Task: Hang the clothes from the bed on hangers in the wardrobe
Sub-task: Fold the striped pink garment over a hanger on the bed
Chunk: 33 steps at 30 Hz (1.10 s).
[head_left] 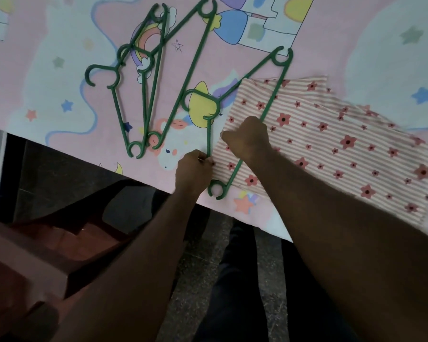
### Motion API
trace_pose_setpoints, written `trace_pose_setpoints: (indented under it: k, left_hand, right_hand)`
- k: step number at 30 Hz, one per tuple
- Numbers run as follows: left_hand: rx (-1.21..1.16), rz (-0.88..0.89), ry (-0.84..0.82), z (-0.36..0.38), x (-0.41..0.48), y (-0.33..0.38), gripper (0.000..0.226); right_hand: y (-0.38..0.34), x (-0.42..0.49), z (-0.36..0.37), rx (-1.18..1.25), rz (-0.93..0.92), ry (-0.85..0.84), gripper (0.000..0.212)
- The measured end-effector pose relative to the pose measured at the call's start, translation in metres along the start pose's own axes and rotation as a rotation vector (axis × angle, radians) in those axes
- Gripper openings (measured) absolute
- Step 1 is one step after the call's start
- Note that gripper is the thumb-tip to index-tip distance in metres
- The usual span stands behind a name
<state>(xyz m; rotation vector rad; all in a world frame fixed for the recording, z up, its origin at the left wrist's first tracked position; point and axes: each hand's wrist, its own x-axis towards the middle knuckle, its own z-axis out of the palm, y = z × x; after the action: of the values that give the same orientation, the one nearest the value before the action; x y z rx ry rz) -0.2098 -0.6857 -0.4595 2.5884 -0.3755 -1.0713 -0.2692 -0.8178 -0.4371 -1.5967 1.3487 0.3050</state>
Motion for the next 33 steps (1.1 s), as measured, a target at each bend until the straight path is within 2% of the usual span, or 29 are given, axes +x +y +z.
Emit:
trace_pose_setpoints:
  k: [2,6,10,15,19,21,23,26,30,33]
  left_hand:
    - [0.066,-0.004,-0.045,-0.002,0.004,0.002,0.019]
    - [0.183,0.041,-0.141,-0.006,0.013,0.006,0.015]
    - [0.139,0.044,-0.244,-0.011,0.027,0.006,0.014]
    - [0.033,0.045,-0.312,-0.014,0.035,0.0,0.009]
    - [-0.015,0.057,-0.324,-0.013,0.036,-0.004,0.017]
    - [0.005,0.056,-0.323,-0.013,0.039,-0.003,0.018]
    - [0.016,0.041,-0.332,-0.013,0.042,0.001,0.014]
    - [0.078,0.081,-0.311,-0.013,0.042,0.002,0.009]
    - [0.268,0.192,-0.211,-0.005,0.025,0.0,0.011]
    - [0.241,0.271,-0.185,0.009,0.005,0.005,0.016]
  right_hand:
    - [-0.009,0.008,0.007,-0.076,0.005,0.01,0.023]
    - [-0.02,0.023,0.019,-0.147,0.018,0.029,0.049]
    - [-0.02,0.034,0.024,-0.128,0.102,0.017,0.066]
    - [-0.017,0.04,0.021,-0.135,0.131,0.035,0.052]
    - [-0.011,0.037,0.014,-0.054,0.133,0.058,0.044]
    - [0.001,0.031,0.011,0.053,0.088,0.054,0.036]
    - [0.013,0.019,0.008,0.267,0.024,0.046,0.031]
    - [0.031,0.003,0.002,0.537,-0.06,0.07,0.039]
    - [0.044,-0.016,-0.017,0.616,-0.12,0.067,0.02]
    - [0.05,-0.027,-0.038,0.621,-0.159,-0.009,0.013]
